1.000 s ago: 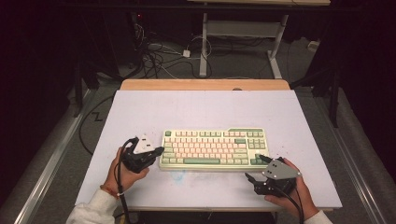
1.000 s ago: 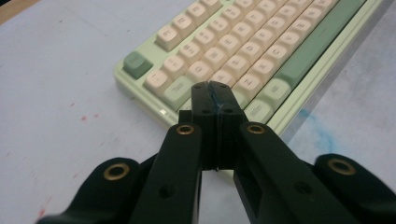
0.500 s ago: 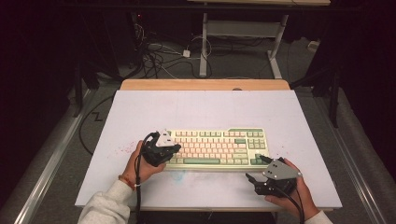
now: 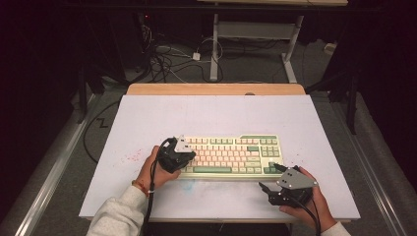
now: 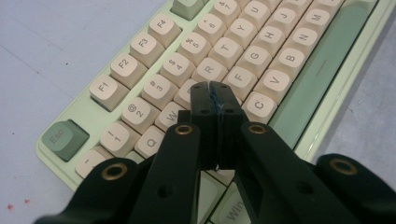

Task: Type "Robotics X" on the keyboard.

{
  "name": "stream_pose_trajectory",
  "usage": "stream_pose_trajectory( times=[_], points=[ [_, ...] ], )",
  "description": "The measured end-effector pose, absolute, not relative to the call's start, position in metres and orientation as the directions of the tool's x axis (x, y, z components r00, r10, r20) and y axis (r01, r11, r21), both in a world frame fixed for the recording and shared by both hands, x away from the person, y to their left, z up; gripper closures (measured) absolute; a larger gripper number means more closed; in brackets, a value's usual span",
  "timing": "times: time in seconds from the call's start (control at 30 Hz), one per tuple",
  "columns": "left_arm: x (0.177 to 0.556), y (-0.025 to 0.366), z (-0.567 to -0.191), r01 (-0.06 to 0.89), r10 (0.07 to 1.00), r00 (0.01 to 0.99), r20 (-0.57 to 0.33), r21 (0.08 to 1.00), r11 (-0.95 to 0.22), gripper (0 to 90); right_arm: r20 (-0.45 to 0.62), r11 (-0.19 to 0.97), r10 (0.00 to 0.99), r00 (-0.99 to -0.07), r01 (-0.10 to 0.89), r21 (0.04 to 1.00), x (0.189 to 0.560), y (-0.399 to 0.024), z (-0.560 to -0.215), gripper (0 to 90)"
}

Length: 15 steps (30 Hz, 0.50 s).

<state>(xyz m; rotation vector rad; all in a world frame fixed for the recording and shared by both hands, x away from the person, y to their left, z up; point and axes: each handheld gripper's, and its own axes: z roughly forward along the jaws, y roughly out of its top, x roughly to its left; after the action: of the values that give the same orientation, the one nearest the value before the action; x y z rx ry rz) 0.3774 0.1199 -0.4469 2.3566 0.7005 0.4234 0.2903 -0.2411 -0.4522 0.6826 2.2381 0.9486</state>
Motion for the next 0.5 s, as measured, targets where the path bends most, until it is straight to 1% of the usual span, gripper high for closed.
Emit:
stream_pose_trajectory(
  times=[0.5],
  points=[
    [0.3795,0.1189,-0.4505,0.382,0.586,0.800,0.129,0.644,-0.663,85.6,-0.327,0.615,0.647,-0.689,0.218,0.758,0.2907,-0.2414,-0.4527,24.8]
  ],
)
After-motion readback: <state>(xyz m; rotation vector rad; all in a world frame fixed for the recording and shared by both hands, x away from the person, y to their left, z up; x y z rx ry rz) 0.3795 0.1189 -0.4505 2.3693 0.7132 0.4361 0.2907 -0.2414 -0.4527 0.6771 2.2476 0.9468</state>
